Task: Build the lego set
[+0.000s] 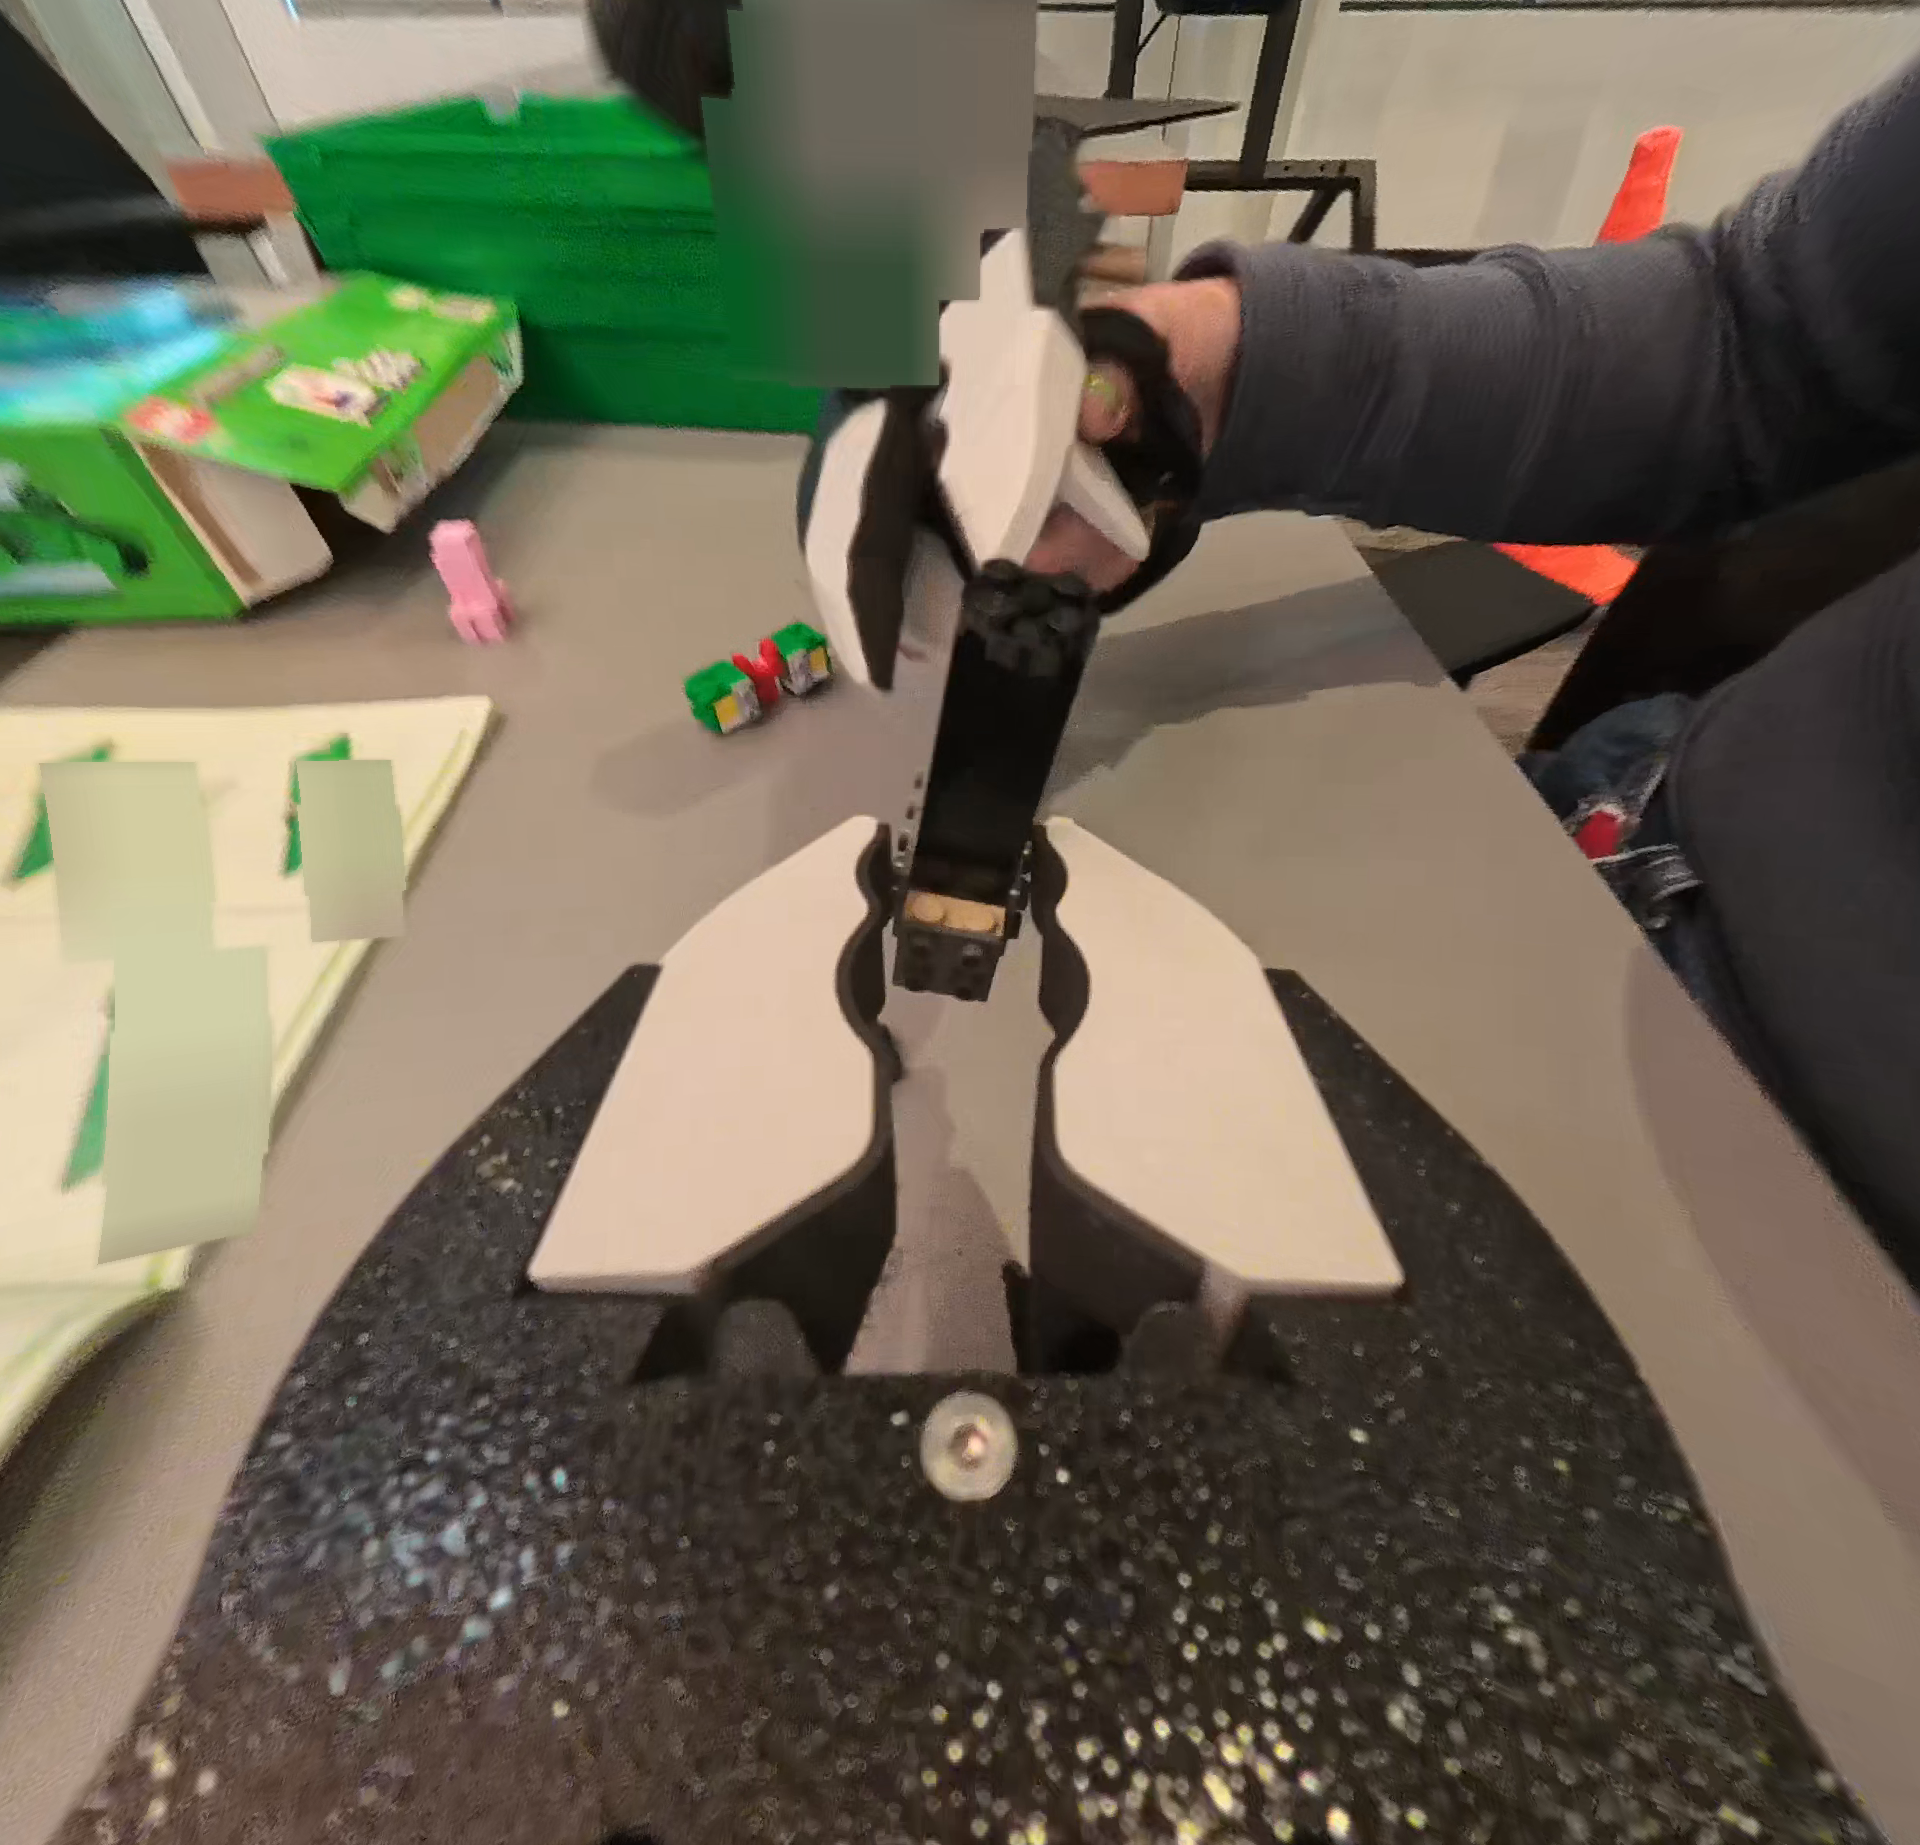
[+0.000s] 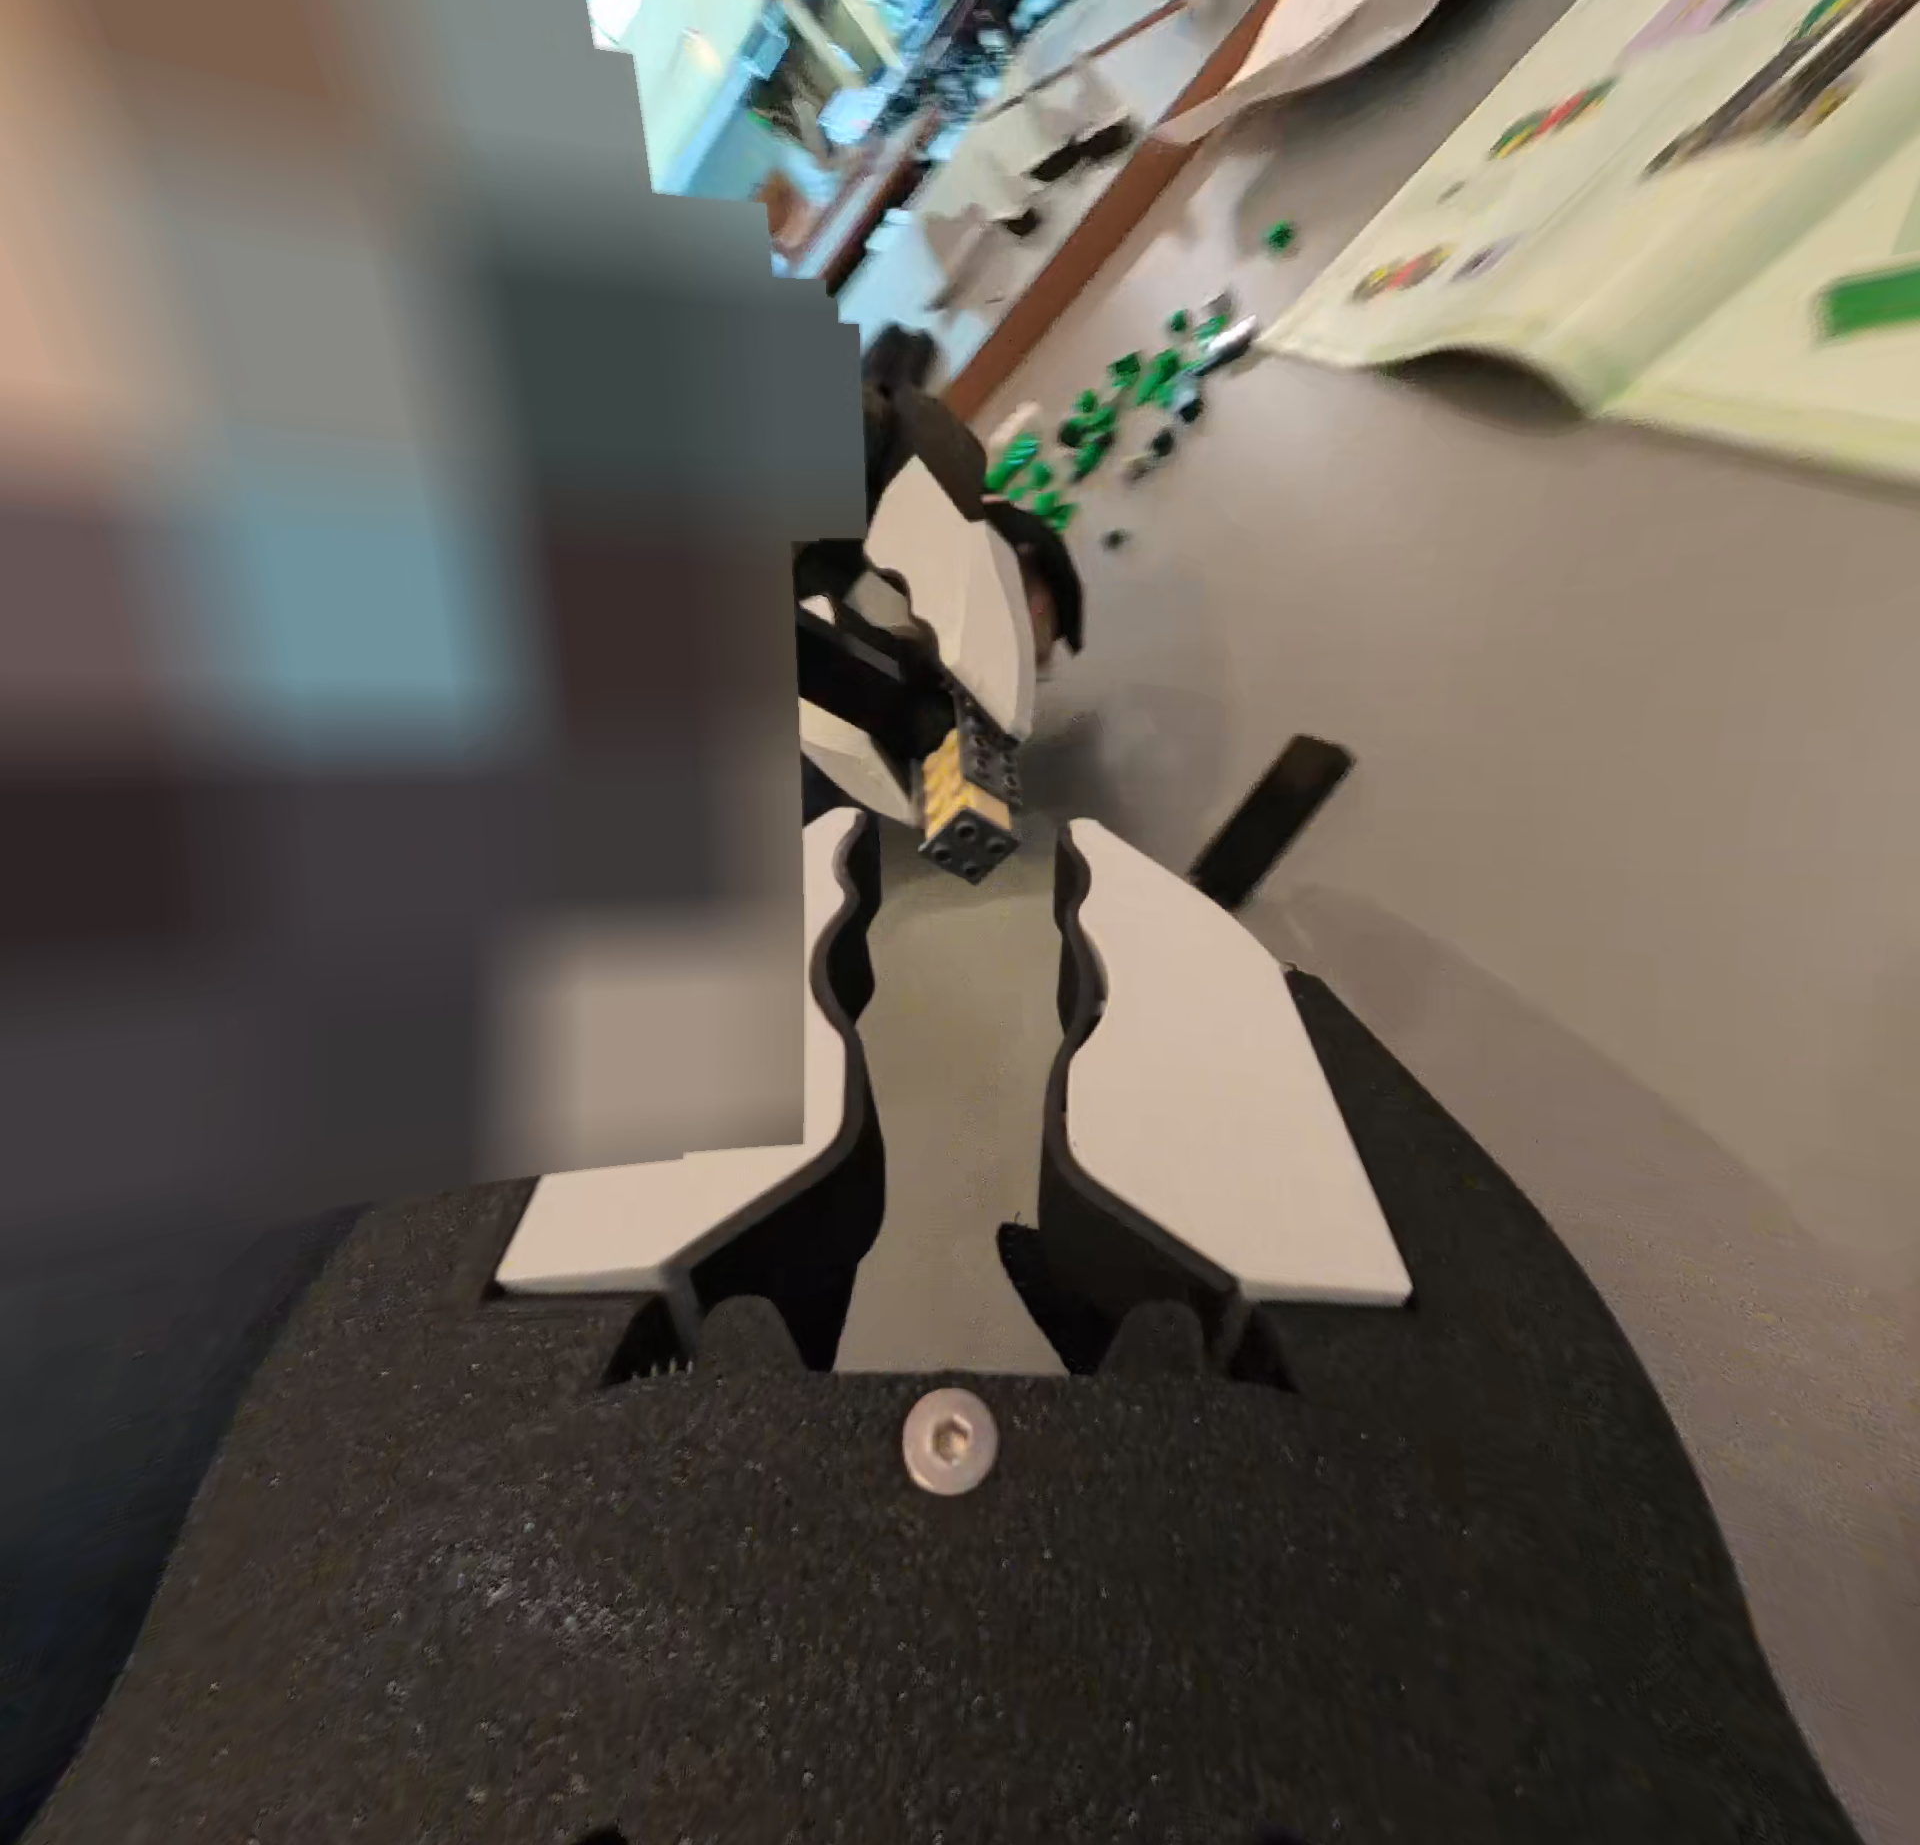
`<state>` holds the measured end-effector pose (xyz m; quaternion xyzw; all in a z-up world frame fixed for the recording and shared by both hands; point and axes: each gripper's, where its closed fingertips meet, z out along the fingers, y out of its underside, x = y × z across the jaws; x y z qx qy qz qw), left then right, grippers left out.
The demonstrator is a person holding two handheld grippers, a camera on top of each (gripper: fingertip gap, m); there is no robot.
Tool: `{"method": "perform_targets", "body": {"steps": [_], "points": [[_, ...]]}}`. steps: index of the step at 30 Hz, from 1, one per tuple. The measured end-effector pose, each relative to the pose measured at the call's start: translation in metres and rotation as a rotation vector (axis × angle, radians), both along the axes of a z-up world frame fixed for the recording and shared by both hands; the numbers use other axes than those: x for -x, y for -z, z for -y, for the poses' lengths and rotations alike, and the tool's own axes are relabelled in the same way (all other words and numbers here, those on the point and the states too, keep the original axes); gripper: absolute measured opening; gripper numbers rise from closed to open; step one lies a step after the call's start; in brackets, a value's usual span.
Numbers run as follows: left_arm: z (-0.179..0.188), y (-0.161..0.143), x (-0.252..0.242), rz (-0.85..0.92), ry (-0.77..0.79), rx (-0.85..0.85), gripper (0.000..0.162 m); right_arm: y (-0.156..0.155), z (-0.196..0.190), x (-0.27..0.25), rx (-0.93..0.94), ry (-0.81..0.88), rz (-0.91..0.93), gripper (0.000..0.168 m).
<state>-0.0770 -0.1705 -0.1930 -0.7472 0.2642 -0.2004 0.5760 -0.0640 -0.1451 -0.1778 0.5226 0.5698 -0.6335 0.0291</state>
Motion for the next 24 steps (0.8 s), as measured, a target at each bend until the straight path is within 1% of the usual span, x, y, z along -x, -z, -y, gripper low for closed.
{"method": "perform_targets", "body": {"steps": [2,4,5,7,9,13,16,20,22,24], "points": [[-0.001,0.007,0.001,0.045,-0.001,0.080,0.025,-0.001,-0.003,0.000,-0.184,0.040,-0.067,0.032],[-0.001,0.015,-0.001,0.076,0.012,0.153,0.025,-0.001,0.005,-0.002,-0.348,0.022,-0.124,0.033],[-0.001,0.018,-0.002,0.085,0.016,0.173,0.025,0.005,0.009,-0.002,-0.442,0.003,-0.134,0.033],[0.000,0.021,-0.005,0.091,0.034,0.200,0.025,0.025,0.013,-0.003,-0.637,-0.045,-0.096,0.038],[0.002,0.024,-0.008,0.097,0.055,0.221,0.025,0.042,0.019,-0.004,-0.757,-0.103,-0.071,0.043],[0.003,0.029,-0.013,0.101,0.084,0.249,0.025,0.057,0.029,-0.002,-0.805,-0.154,-0.066,0.040],[0.004,0.030,-0.017,0.111,0.097,0.253,0.025,0.060,0.033,-0.003,-0.803,-0.181,-0.066,0.025],[0.003,0.029,-0.017,0.116,0.096,0.239,0.026,0.061,0.032,-0.004,-0.768,-0.165,-0.068,0.024],[0.001,0.030,-0.011,0.098,0.066,0.237,0.030,0.068,0.021,-0.004,-0.809,-0.137,-0.050,0.024],[-0.001,0.030,-0.001,0.073,0.025,0.221,0.032,0.080,0.010,-0.007,-0.884,-0.131,-0.016,0.024]]}}
